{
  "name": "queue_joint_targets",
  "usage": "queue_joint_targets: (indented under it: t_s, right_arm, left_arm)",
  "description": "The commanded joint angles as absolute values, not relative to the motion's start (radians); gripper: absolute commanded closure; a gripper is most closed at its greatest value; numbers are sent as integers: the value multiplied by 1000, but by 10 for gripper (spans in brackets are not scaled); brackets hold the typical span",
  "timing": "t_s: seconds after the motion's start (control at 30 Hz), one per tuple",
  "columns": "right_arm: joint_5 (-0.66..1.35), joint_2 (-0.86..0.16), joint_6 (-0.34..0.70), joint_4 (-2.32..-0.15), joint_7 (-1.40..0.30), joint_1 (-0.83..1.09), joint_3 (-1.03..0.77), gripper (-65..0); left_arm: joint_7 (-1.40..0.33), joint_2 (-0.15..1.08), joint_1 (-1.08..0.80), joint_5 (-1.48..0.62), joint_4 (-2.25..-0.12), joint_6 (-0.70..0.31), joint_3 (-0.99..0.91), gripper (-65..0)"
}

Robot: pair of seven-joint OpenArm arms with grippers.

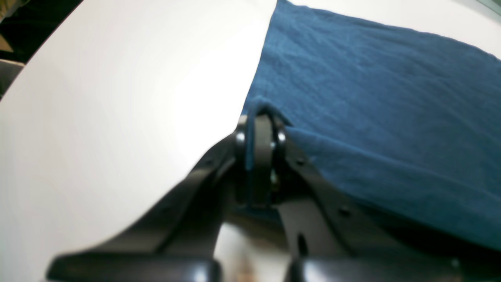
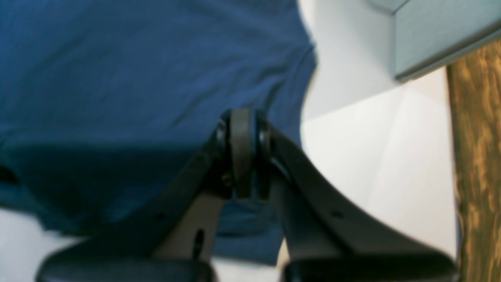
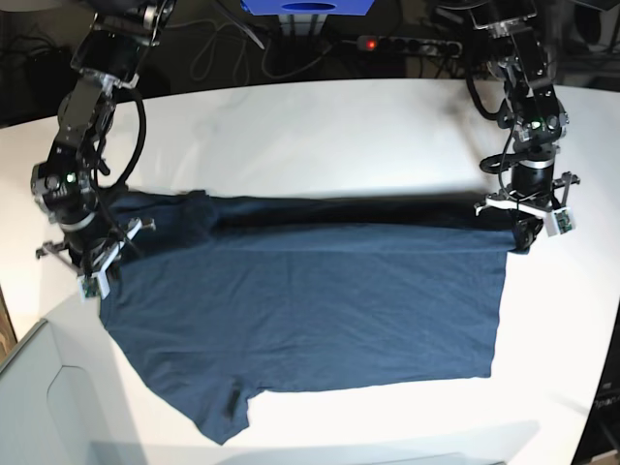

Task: Fold the T-shirt properly
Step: 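Lift the shoulder edge with both grippers and pull it toward the hem, then hold the folded edge down with both grippers, adjusting the right gripper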

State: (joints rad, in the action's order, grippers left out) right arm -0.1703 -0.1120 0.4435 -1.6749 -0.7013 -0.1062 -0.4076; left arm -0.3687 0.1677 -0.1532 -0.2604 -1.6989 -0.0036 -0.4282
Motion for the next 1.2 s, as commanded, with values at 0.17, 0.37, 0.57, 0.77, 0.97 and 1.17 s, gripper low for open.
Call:
queue_joint_targets:
  t_s: [0.17,0.37,0.57,0.77,0.97,1.17]
  right_arm:
    - [-163,-140,452,-1540,-671,-234,-407,-2]
    - [-165,-140,489,-1477,-674,-278,-407,-2]
    - [-165,-140,489,-1458,-679,-242,-407,-33]
    - [-165,-140,490,-1297,-671,-285,-407,-309]
    - [-163,-139,490,-1259,-630,-308,-372,-434]
    - [-165,-140,490,-1257,-615,-308,-303,-434]
  left_arm:
    - [-344,180,-96,-260,-1641,-1,-429,0]
    - [-344,180,-76,-260,-1626,-1,-415,0]
    - [-344,180,-77,-260,-1626,-1,-394,0]
    - [-344,179,-77,-260,-1626,-1,-394,0]
    - [-344,179,-77,-260,-1624,-1,-394,0]
    - [-344,179,-77,-260,-1604,-1,-394,0]
